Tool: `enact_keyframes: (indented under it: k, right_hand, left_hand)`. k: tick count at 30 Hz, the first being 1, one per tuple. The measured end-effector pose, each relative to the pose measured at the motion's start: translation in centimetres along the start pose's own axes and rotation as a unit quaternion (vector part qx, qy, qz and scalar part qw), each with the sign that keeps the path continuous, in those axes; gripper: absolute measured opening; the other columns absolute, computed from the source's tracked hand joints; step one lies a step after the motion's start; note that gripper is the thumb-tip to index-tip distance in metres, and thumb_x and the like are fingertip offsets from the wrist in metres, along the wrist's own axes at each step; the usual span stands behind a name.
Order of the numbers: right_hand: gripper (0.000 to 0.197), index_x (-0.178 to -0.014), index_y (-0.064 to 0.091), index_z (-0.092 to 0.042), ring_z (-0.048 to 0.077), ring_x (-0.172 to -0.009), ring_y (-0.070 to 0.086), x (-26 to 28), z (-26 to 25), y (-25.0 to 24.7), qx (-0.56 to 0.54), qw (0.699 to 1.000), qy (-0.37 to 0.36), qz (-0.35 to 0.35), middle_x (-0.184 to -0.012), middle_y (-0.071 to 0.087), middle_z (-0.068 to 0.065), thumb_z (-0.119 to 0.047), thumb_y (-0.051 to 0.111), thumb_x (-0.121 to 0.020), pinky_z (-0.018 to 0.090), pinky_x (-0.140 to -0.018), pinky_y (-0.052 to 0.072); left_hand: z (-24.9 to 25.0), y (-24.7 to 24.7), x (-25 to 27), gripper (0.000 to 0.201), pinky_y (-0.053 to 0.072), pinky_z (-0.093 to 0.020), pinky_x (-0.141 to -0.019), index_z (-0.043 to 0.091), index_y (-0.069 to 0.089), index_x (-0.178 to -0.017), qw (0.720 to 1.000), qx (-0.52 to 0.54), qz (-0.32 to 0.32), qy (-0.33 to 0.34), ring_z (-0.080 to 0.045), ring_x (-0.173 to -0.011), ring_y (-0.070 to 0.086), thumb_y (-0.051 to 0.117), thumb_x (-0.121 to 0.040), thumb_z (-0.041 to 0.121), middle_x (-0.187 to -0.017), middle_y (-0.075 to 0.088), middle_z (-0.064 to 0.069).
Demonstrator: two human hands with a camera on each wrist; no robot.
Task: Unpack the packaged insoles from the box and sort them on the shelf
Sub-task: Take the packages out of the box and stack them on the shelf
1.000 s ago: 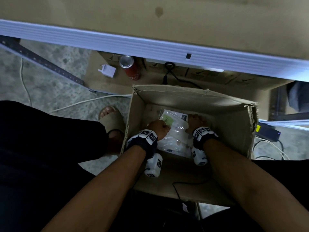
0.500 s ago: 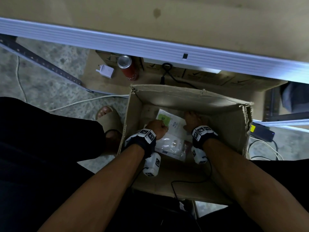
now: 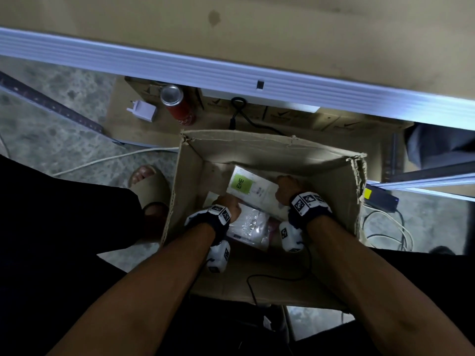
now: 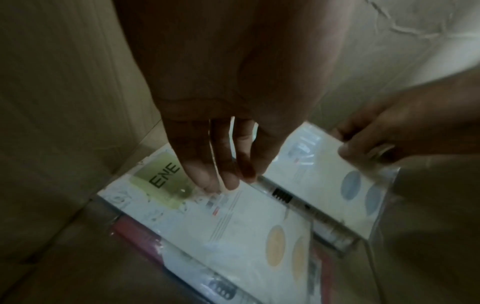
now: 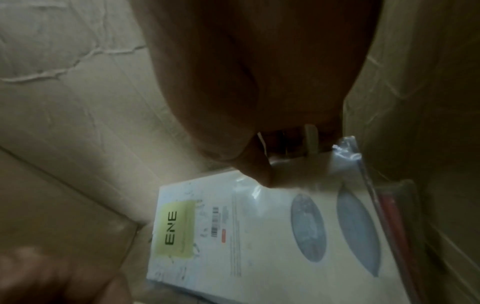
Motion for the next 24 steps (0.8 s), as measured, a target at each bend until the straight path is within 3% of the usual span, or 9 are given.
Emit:
enact_keyframes:
  k: [4, 7, 9, 11, 14, 18, 21, 24]
  right_hand:
    - [0.064, -0.145, 0.037, -0.01, 0.034, -0.138, 0.037, 0.5, 0.6, -0.1, 0.006, 1.0, 0.006, 0.003, -0.151, 0.037, 0.016, -0.009, 0.064, -0.087, 0.042, -0.112, 0.035]
    - [0.056, -0.14, 0.042, -0.01, 0.034, -0.128, 0.049, 1.3, 1.2, 0.2, 0.006, 1.0, 0.021, 0.009, -0.141, 0.049, 0.018, -0.008, 0.061, -0.088, 0.036, -0.094, 0.044]
    - [0.052, -0.138, 0.043, -0.01, 0.035, -0.122, 0.054, 1.7, 1.5, 0.3, 0.011, 0.999, 0.025, 0.021, -0.135, 0.053, 0.019, -0.007, 0.059, -0.089, 0.032, -0.08, 0.042]
    - [0.047, -0.135, 0.045, -0.009, 0.036, -0.119, 0.056, 1.9, 1.7, 0.3, 0.012, 0.999, 0.026, 0.029, -0.133, 0.055, 0.019, -0.006, 0.059, -0.09, 0.031, -0.075, 0.038]
    - [0.037, -0.128, 0.051, -0.007, 0.037, -0.118, 0.056, 1.7, 1.8, -0.2, -0.011, 0.999, 0.023, 0.036, -0.131, 0.056, 0.021, -0.006, 0.055, -0.091, 0.035, -0.083, 0.046]
    - [0.034, -0.123, 0.058, -0.009, 0.035, -0.118, 0.057, 1.6, 1.7, -1.0, -0.05, 0.997, 0.028, 0.053, -0.13, 0.058, 0.019, -0.007, 0.053, -0.089, 0.038, -0.092, 0.049]
    - [0.032, -0.118, 0.06, -0.011, 0.035, -0.108, 0.064, 2.0, 1.4, -1.0, -0.075, 0.995, 0.027, 0.053, -0.121, 0.064, 0.017, -0.011, 0.052, -0.088, 0.04, -0.088, 0.055]
    - [0.03, -0.115, 0.06, -0.011, 0.034, -0.099, 0.068, 2.5, 1.5, -0.7, -0.08, 0.995, 0.024, 0.049, -0.112, 0.068, 0.017, -0.012, 0.052, -0.087, 0.042, -0.084, 0.057]
  left_hand:
    - [-0.7, 0.4, -1.2, 0.032, 0.048, -0.04, -0.103, 0.005, 0.059, -0.127, 0.999, -0.023, 0.025, -0.013, -0.034, -0.124, 0.055, 0.048, -0.099, 0.018, -0.136, 0.057, -0.019]
    - [-1.4, 0.1, -2.1, 0.047, 0.036, -0.042, -0.112, 0.006, 0.047, -0.138, 0.997, -0.026, 0.067, -0.018, -0.036, -0.135, 0.04, 0.056, -0.092, 0.012, -0.146, 0.042, -0.018]
    - [-1.7, -0.1, -2.5, 0.056, 0.031, -0.045, -0.115, 0.008, 0.04, -0.143, 0.996, -0.055, 0.074, -0.011, -0.036, -0.138, 0.033, 0.06, -0.09, 0.01, -0.149, 0.035, -0.017]
    - [-1.9, 0.0, -2.9, 0.059, 0.032, -0.048, -0.114, 0.011, 0.04, -0.143, 0.995, -0.079, 0.056, 0.005, -0.035, -0.138, 0.033, 0.064, -0.09, 0.015, -0.149, 0.034, -0.015]
    - [-2.0, 0.1, -3.0, 0.061, 0.034, -0.049, -0.114, 0.013, 0.04, -0.145, 0.991, -0.13, 0.037, 0.022, -0.035, -0.14, 0.03, 0.066, -0.091, 0.024, -0.151, 0.031, -0.014]
    - [-1.8, 0.2, -2.7, 0.049, 0.029, -0.048, -0.117, 0.013, 0.049, -0.138, 0.983, -0.177, 0.036, 0.031, -0.035, -0.143, 0.026, 0.063, -0.092, 0.025, -0.151, 0.036, -0.013]
    - [-1.2, 0.4, -2.2, 0.049, 0.028, -0.046, -0.117, 0.017, 0.05, -0.135, 0.978, -0.188, 0.058, 0.062, -0.033, -0.141, 0.029, 0.065, -0.09, 0.029, -0.148, 0.039, -0.011]
    - [-0.4, 0.6, -1.7, 0.054, 0.029, -0.04, -0.115, 0.015, 0.045, -0.14, 0.974, -0.191, 0.086, 0.091, -0.032, -0.138, 0.033, 0.064, -0.09, 0.02, -0.147, 0.038, -0.011]
Point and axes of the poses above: each hand's wrist, its own x-axis away from the middle knuckle, its own y-axis out of the palm, z = x × y, the point moved 8 cm from there along -x, towards the middle knuckle
